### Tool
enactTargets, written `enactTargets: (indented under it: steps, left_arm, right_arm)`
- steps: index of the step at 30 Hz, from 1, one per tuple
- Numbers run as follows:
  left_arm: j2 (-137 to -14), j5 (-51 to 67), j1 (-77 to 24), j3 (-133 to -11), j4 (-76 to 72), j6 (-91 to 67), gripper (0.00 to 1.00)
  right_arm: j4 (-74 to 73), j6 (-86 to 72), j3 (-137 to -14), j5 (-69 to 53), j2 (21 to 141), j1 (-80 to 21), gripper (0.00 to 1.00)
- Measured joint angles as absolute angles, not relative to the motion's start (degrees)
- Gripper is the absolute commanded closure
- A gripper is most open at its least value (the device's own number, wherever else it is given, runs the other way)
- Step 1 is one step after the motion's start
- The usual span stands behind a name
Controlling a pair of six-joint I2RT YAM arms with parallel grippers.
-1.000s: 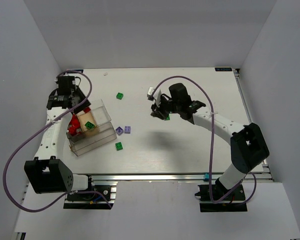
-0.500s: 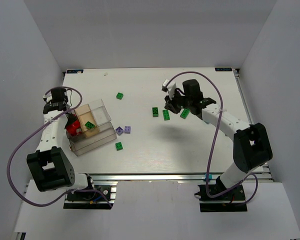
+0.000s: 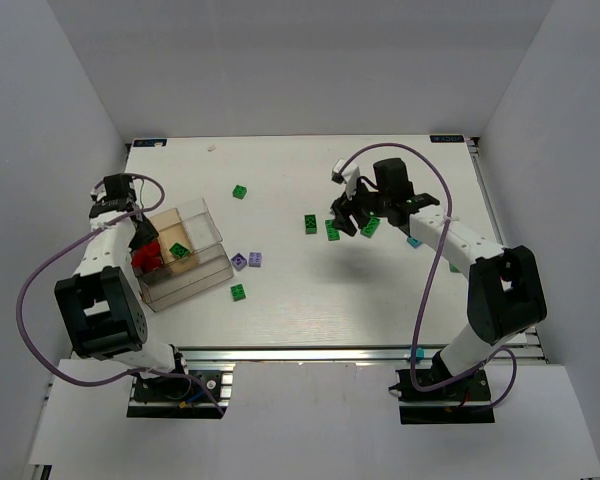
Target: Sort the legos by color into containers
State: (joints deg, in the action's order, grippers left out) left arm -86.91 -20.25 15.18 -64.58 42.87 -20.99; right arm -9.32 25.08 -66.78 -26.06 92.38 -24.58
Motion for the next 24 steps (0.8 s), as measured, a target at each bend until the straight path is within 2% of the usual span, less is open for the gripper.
enactTargets:
  steps: [3,5,6,7,8,9,10,11,12,13,14,16,17,18,21,24]
  left_arm:
    - [-86.89,-19.79,15.18,-65.54,42.83,-20.97,0.28]
    - [-86.63,-18.83,15.16,-66.02,42.89,-21.04,0.39]
    - [-86.41,-18.02,15.16,-66.17,42.94,-21.06,0.50]
    - [-85.93,-16.47,14.94,-66.28,42.85,-20.91,0.76]
    - [-85.23,-14.83,14.79,-66.28,42.83,-20.84,0.86]
    - [-84.40,-12.34,14.59,-66.28,42.78,-20.91,0.91]
    - [-83.22,-8.58,14.35,-66.11,42.39,-20.75,0.94]
    - [-81.71,-4.67,13.80,-65.43,41.36,-20.71,0.94]
    - [-80.20,-1.19,13.23,-64.64,40.60,-20.88,0.92]
    - [-78.30,3.25,12.45,-63.51,39.66,-21.21,0.88]
    - [-76.47,7.25,11.35,-62.24,38.74,-21.67,0.78]
    - [-73.80,13.47,8.16,-60.34,38.35,-22.39,0.67]
    - [-73.10,16.12,5.87,-59.61,38.37,-22.96,0.55]
    - [-72.77,18.28,3.49,-59.07,38.52,-23.22,0.51]
    - [-72.82,22.48,-4.75,-57.49,39.99,-24.73,0.38]
    - [-73.32,22.92,-12.78,-56.71,43.18,-26.04,0.31]
  right_arm:
    - [-9.89,25.10,-66.78,-26.89,92.33,-24.27,0.33]
    - [-10.28,25.30,-66.78,-27.49,92.27,-24.10,0.38]
    - [-10.33,25.34,-66.78,-27.75,92.23,-24.05,0.51]
    - [-10.35,25.63,-66.78,-28.08,92.18,-24.01,0.61]
    - [-10.37,25.82,-66.78,-28.62,92.16,-23.97,0.71]
    - [-10.46,25.74,-66.78,-29.23,92.09,-23.90,0.87]
    - [-10.50,26.00,-66.78,-29.85,92.07,-23.86,0.94]
    - [-10.52,25.89,-66.78,-30.57,92.07,-23.79,0.98]
    - [-10.59,25.74,-66.78,-31.29,92.07,-23.75,0.98]
    - [-10.63,25.58,-66.78,-32.01,92.07,-23.75,0.97]
    - [-10.68,25.50,-66.78,-32.62,92.07,-23.75,0.94]
    - [-10.68,25.08,-66.78,-33.58,92.07,-23.75,0.75]
    - [-10.68,25.04,-66.78,-33.89,92.07,-23.75,0.67]
    - [-10.68,24.91,-66.78,-34.20,92.07,-23.79,0.55]
    - [-10.87,24.64,-66.78,-34.61,92.07,-23.92,0.42]
    - [-11.68,24.34,-66.98,-34.37,92.20,-24.08,0.37]
